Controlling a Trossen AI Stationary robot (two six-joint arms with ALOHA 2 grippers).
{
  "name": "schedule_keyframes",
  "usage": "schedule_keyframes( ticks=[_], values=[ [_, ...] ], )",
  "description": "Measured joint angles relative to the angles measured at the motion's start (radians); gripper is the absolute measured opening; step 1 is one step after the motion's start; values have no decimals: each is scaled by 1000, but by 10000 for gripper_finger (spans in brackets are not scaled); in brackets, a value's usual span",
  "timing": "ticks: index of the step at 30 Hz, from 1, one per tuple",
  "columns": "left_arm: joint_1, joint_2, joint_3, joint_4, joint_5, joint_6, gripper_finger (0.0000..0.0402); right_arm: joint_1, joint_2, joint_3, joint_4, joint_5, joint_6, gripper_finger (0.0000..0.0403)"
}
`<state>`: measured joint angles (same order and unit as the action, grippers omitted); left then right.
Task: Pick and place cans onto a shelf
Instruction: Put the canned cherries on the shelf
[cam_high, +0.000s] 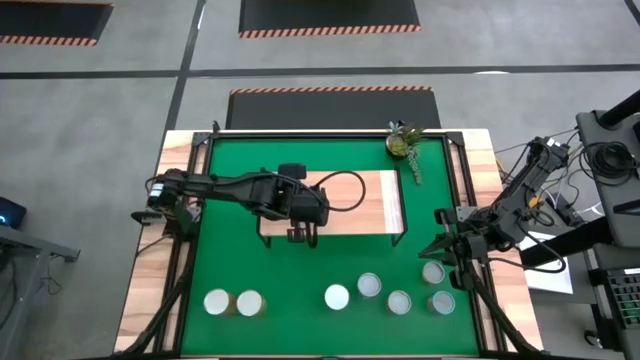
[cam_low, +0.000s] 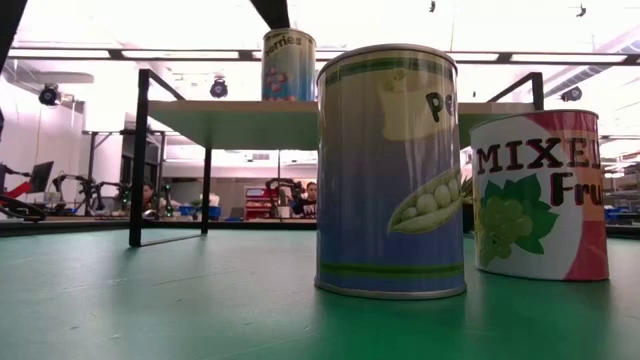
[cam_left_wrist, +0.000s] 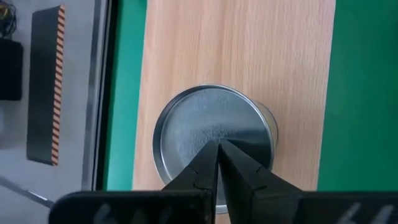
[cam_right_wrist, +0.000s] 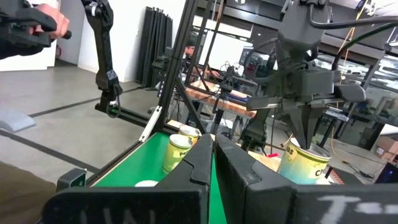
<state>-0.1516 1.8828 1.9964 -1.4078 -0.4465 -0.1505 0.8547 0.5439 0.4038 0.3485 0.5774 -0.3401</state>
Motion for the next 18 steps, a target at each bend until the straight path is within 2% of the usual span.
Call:
schedule_keyframes(
  ticks=[9,18],
  values=[
    [16,6,38,-134,-87,-136,0,0,0,0,0,0,0,9],
    [72,3,25,-166,-97,-240,0,0,0,0,0,0,0,9]
  ],
)
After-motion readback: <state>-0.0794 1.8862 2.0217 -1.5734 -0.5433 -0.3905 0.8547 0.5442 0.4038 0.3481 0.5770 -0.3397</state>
